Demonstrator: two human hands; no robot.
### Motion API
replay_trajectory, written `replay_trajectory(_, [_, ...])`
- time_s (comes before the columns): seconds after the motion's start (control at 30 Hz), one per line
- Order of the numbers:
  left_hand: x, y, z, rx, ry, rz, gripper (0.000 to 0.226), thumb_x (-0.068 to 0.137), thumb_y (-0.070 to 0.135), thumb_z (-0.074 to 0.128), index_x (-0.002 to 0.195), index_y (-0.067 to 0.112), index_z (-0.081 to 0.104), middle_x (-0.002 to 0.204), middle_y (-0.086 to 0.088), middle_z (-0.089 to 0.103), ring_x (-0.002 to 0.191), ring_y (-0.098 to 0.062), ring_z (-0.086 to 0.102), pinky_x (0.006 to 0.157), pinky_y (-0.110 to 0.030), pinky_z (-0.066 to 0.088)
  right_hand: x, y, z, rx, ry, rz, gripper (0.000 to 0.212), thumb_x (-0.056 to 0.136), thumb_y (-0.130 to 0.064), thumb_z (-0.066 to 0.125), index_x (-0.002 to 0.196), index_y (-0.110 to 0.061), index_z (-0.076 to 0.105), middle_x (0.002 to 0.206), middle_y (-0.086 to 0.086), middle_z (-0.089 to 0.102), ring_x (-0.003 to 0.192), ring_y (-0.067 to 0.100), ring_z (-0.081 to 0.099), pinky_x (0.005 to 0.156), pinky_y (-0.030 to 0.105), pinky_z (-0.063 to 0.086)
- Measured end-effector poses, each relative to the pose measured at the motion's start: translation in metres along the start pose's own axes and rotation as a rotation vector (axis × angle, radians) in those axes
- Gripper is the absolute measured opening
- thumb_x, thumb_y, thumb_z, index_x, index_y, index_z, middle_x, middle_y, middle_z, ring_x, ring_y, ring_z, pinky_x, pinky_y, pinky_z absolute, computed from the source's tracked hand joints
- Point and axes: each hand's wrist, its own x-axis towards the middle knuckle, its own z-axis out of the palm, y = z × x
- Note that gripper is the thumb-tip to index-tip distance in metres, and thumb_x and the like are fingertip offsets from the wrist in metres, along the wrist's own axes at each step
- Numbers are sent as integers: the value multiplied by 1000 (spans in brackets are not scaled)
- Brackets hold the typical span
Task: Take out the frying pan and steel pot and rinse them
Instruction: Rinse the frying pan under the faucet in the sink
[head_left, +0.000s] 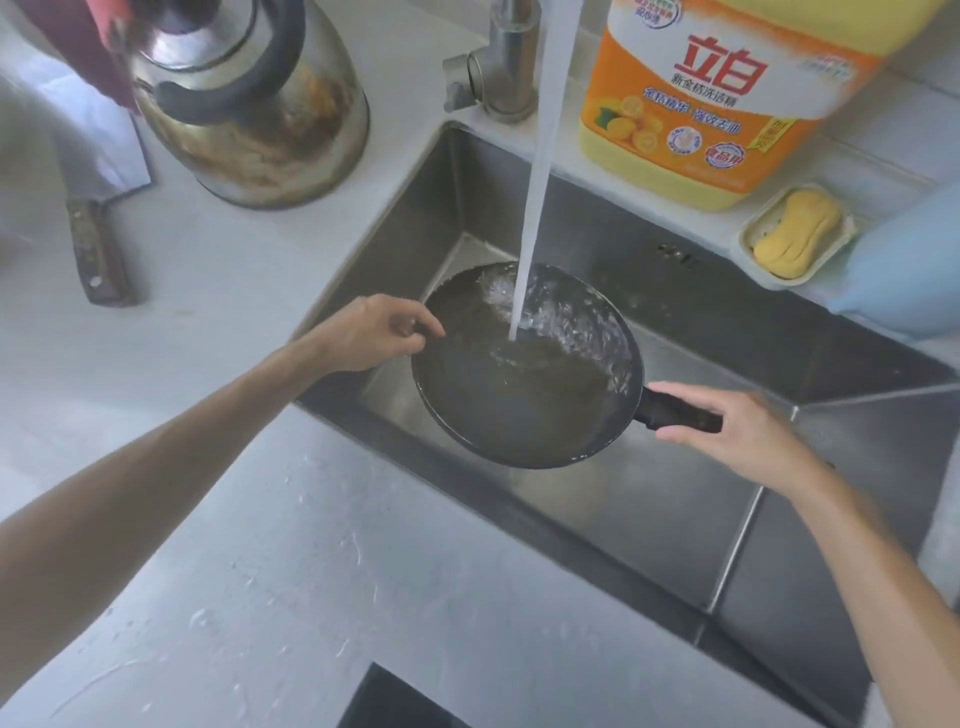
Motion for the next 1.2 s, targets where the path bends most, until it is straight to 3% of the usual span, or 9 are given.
replay_trajectory(0.13, [11,-5,18,-24,-36,-41,37,85,14,60,114,35,65,91,6,67,92,-13,64,87,-24,44,-1,-10,-18,-306,136,-45,47,76,-49,68,117,-62,48,104,-17,70,98,16,63,72,29,42])
replay_trajectory(0.27, [10,-3,23,-81,85,-45,42,83,16,64,119,36,63,76,9,64,74,0,62,75,-13,43,-5,-9,-12,-340,316,-173,47,76,-40,72,118,-51,56,112,-26,65,92,13,66,72,29,51])
replay_trajectory(0.4, [-3,6,13,-82,294,-22,46,78,10,62,115,36,65,55,15,51,53,10,51,65,-10,42,-2,3,16,-94,321,-183,49,74,-39,70,117,-56,54,111,-59,40,92,-6,57,81,8,40])
replay_trajectory(0.6, [-24,24,-24,104,311,22,46,68,33,49,109,48,64,69,11,59,74,-14,61,80,-32,52,5,3,64,309,258,-161,62,71,-22,76,104,-68,51,100,-56,46,102,-26,49,92,-1,32])
replay_trajectory(0.73, [-26,24,-31,202,222,-61,45,68,39,43,106,53,62,63,25,54,87,-16,64,86,-37,50,8,7,64,310,91,-117,64,72,-21,76,93,-74,49,92,-56,46,102,-28,45,93,-2,31])
replay_trajectory(0.8, [-23,16,-24,181,166,-97,42,72,39,44,107,52,63,63,27,53,92,-17,65,88,-37,49,8,5,53,234,36,-103,49,71,-41,72,96,-76,48,102,-48,52,106,-22,49,99,8,36])
replay_trajectory(0.9, [-14,-1,-5,131,79,-145,36,81,29,54,110,48,64,65,20,56,95,-18,64,90,-34,48,9,6,31,27,18,-79,47,65,-75,52,112,-72,43,117,-20,65,104,14,63,94,39,48])
replay_trajectory(1.03, [-1,-5,22,151,-76,-161,44,83,19,57,121,40,60,74,13,65,91,-21,63,86,-32,50,9,-1,3,-354,171,-257,43,79,-55,53,122,-55,50,108,-16,69,90,20,66,66,37,53])
replay_trajectory(1.2, [8,1,36,85,112,-121,42,82,21,60,121,37,61,94,-2,72,93,-24,66,83,-32,51,4,7,-1,-490,459,-394,35,81,-40,65,115,-32,66,104,-1,72,76,32,68,57,37,54])
